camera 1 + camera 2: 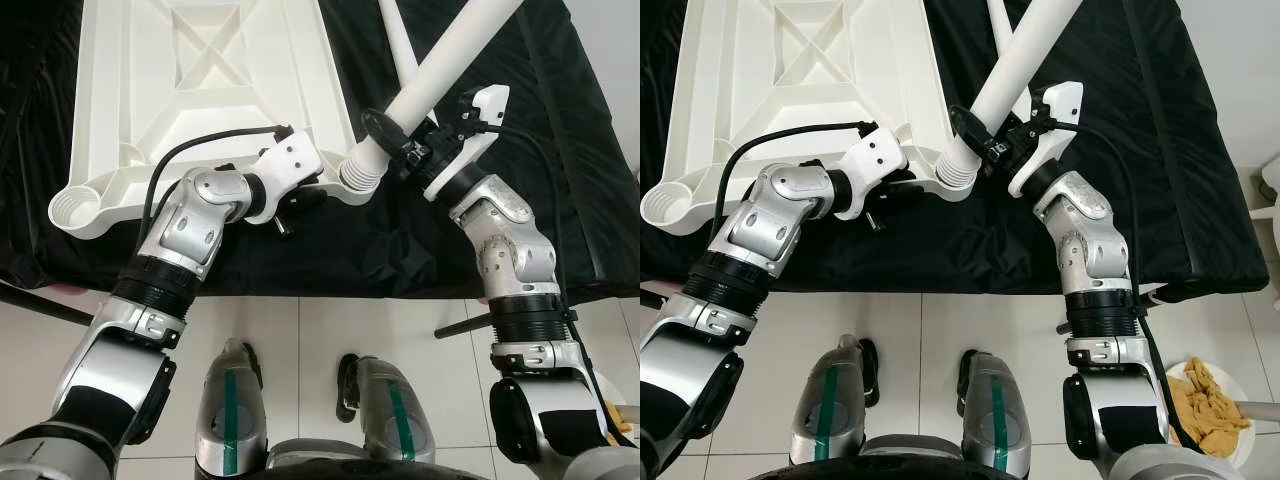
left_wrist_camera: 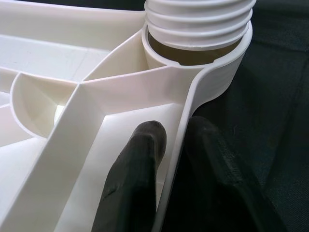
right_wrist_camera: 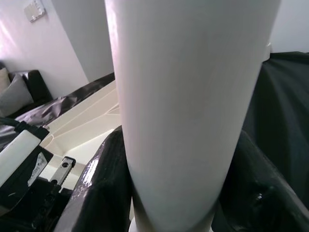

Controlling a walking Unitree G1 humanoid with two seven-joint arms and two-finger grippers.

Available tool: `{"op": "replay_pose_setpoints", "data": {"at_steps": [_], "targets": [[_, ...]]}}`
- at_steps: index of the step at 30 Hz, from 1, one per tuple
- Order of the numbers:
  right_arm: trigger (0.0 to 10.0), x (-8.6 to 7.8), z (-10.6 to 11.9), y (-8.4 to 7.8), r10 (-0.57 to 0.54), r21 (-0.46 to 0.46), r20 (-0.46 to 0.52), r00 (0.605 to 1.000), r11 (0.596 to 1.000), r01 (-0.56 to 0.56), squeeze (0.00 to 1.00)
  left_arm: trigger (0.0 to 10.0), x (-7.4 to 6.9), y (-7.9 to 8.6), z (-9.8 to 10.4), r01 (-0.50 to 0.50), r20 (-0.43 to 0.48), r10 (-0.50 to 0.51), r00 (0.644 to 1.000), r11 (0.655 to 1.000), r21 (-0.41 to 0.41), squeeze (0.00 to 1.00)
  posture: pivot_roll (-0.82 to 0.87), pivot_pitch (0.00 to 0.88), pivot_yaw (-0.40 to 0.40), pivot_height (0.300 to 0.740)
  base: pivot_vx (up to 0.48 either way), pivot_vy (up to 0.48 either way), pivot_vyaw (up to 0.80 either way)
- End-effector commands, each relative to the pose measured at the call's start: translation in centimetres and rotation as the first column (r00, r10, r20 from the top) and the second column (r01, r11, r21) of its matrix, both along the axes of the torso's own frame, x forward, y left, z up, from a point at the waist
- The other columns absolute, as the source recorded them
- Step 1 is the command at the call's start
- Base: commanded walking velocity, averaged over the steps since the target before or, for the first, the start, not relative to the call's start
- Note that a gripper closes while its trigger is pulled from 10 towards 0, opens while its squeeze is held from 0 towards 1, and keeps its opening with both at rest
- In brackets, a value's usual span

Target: Building children table

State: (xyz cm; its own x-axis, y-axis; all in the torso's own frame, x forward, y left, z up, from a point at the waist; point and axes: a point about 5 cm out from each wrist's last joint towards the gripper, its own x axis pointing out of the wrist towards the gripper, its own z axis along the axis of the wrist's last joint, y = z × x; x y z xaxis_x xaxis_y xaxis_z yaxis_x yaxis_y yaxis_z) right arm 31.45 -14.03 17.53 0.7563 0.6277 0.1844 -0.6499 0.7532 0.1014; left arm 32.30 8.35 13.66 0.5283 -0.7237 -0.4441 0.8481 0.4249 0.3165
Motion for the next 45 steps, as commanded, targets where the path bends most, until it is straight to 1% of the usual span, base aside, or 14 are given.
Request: {"op": "replay_pose_setpoints", "data": {"at_steps": [1, 3, 11, 12, 13, 18, 19, 21, 23, 28, 31, 39, 42, 45], "targets": [[10.0, -0.1, -1.4, -1.0, -0.040, -0.048, -0.062, 0.997, 0.998, 0.037, 0.00, 10.0, 0.6, 1.5, -0.2, -0.143, 0.049, 0.142, 0.989, 0.990, 0.013, 0.00, 0.01, 0.064, -0.040, 0.740, 0.000, 0.000, 0.00], [10.0, -0.4, -1.5, -1.3, -0.032, -0.104, -0.042, 0.999, 0.994, 0.028, 0.00, 10.0, 0.6, 1.5, -0.1, -0.144, 0.051, 0.143, 0.988, 0.990, 0.012, 0.00, 0.00, 0.070, -0.036, 0.740, 0.000, 0.000, 0.00], [10.0, -0.7, -1.7, -0.7, -0.004, -0.141, -0.033, 0.999, 0.990, -0.001, 0.00, 10.0, 0.6, 1.4, 0.0, -0.143, 0.055, 0.142, 0.988, 0.990, 0.013, 0.00, 0.00, 0.077, -0.036, 0.740, 0.000, 0.000, 0.00], [10.0, -1.2, -2.0, 0.3, 0.030, -0.148, -0.031, 0.999, 0.988, -0.034, 0.00, 10.0, 0.6, 1.4, 0.0, -0.145, 0.058, 0.144, 0.988, 0.989, 0.013, 0.00, 0.01, 0.080, -0.038, 0.740, 0.000, 0.000, 0.00], [10.0, -1.2, -2.0, 0.3, 0.030, -0.148, -0.031, 0.999, 0.988, -0.034, 0.00, 10.0, 0.6, 1.4, 0.0, -0.145, 0.058, 0.144, 0.988, 0.989, 0.013, 0.00, 0.01, 0.080, -0.038, 0.740, 0.000, 0.000, 0.00], [10.0, -1.9, -2.8, 1.8, 0.082, -0.216, -0.026, 0.996, 0.973, -0.086, 0.00, 10.0, 0.6, 1.6, 0.2, -0.150, 0.063, 0.149, 0.987, 0.989, 0.010, 0.00, 0.01, 0.084, -0.036, 0.740, 0.000, 0.000, 0.00], [10.0, -1.9, -2.8, 1.8, 0.082, -0.216, -0.026, 0.996, 0.973, -0.086, 0.00, 10.0, 0.6, 1.6, 0.2, -0.150, 0.063, 0.149, 0.987, 0.989, 0.010, 0.00, 0.01, 0.084, -0.036, 0.740, 0.000, 0.000, 0.00], [10.0, -2.0, -2.9, 2.2, 0.086, -0.246, -0.015, 0.996, 0.965, -0.087, 0.00, 10.0, 0.6, 1.6, 0.3, -0.152, 0.065, 0.151, 0.986, 0.988, 0.010, 0.00, 0.01, 0.086, -0.036, 0.740, 0.000, 0.000, 0.00], [10.0, -2.0, -3.0, 2.4, 0.074, -0.274, -0.010, 0.997, 0.959, -0.074, 0.00, 10.0, 0.6, 1.7, 0.4, -0.152, 0.068, 0.151, 0.986, 0.988, 0.011, 0.00, 0.01, 0.088, -0.034, 0.740, 0.000, 0.000, 0.00], [10.0, -1.8, -3.0, 2.6, 0.069, -0.306, 0.006, 0.998, 0.950, -0.064, 0.00, 10.0, 0.6, 1.7, 0.4, -0.152, 0.069, 0.151, 0.986, 0.988, 0.011, 0.00, 0.01, 0.090, -0.033, 0.740, 0.000, 0.000, 0.00], [10.0, -1.6, -2.5, 2.9, 0.070, -0.341, 0.055, 0.996, 0.939, -0.047, 0.00, 10.0, 0.6, 1.7, 0.6, -0.153, 0.072, 0.151, 0.986, 0.988, 0.009, 0.00, 0.01, 0.091, -0.031, 0.740, 0.000, 0.000, 0.00], [10.0, -0.9, -1.6, 3.6, 0.098, -0.363, 0.088, 0.991, 0.930, -0.060, 0.00, 10.0, 0.6, 1.6, 0.9, -0.153, 0.078, 0.152, 0.985, 0.988, 0.004, 0.00, 0.01, 0.091, -0.029, 0.740, 0.000, 0.000, 0.00], [10.0, -0.5, -1.3, 3.7, 0.090, -0.351, 0.068, 0.994, 0.934, -0.061, 0.00, 10.0, 0.7, 1.6, 1.0, -0.153, 0.080, 0.152, 0.985, 0.988, 0.003, 0.00, 0.01, 0.090, -0.029, 0.740, 0.000, 0.000, 0.00], [10.0, 0.2, -1.0, 3.9, 0.071, -0.342, 0.011, 0.997, 0.938, -0.063, 0.00, 10.0, 0.6, 1.7, 1.1, -0.153, 0.084, 0.152, 0.985, 0.988, 0.003, 0.00, 0.01, 0.092, -0.030, 0.740, 0.000, 0.000, 0.00]]}}
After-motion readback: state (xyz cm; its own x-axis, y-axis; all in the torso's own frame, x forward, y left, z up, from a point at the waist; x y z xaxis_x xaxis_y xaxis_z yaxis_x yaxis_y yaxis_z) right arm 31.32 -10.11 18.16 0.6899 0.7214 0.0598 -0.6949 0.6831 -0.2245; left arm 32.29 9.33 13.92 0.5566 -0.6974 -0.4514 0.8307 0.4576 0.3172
